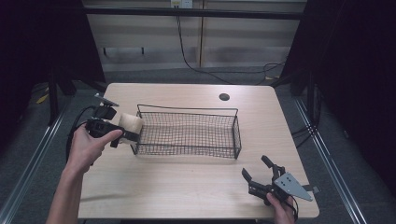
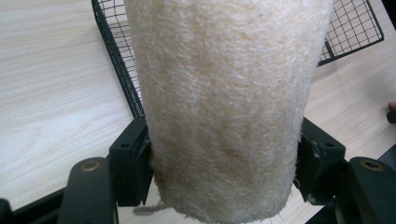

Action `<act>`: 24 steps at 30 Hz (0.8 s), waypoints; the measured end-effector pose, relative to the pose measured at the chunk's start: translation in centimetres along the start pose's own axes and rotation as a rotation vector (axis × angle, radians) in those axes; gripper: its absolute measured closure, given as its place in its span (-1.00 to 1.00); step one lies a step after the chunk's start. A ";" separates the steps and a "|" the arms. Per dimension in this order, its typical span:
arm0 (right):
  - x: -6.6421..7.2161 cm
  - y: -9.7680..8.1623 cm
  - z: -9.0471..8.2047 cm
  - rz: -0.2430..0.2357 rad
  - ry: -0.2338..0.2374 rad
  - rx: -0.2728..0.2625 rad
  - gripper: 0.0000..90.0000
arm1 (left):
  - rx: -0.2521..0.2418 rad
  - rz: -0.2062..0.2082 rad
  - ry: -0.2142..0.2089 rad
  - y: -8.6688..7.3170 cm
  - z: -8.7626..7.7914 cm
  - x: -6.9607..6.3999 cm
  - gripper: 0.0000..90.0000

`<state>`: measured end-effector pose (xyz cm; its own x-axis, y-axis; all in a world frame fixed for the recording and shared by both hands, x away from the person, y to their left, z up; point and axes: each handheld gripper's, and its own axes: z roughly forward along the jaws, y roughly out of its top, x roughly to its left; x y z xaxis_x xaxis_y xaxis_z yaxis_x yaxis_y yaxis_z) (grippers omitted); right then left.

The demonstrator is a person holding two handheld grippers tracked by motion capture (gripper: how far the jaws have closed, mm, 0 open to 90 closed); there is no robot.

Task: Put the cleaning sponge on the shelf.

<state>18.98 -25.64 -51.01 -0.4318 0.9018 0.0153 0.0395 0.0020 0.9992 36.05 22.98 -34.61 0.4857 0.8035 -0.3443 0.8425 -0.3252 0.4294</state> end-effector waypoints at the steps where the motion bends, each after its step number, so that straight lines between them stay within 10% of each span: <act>1: 0.0 0.0 0.0 0.000 0.000 0.000 -0.70 | 0.013 0.004 0.002 0.2 0.1 0.0 -0.28; 24: 0.0 0.0 0.0 0.000 0.002 -0.001 -0.70 | 0.058 -0.038 0.044 3.3 1.7 -2.3 -0.28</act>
<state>18.97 -25.67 -51.01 -0.4335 0.9010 0.0157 0.0386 0.0011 0.9993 38.12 19.19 -33.84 0.4436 0.8363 -0.3221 0.8729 -0.3216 0.3670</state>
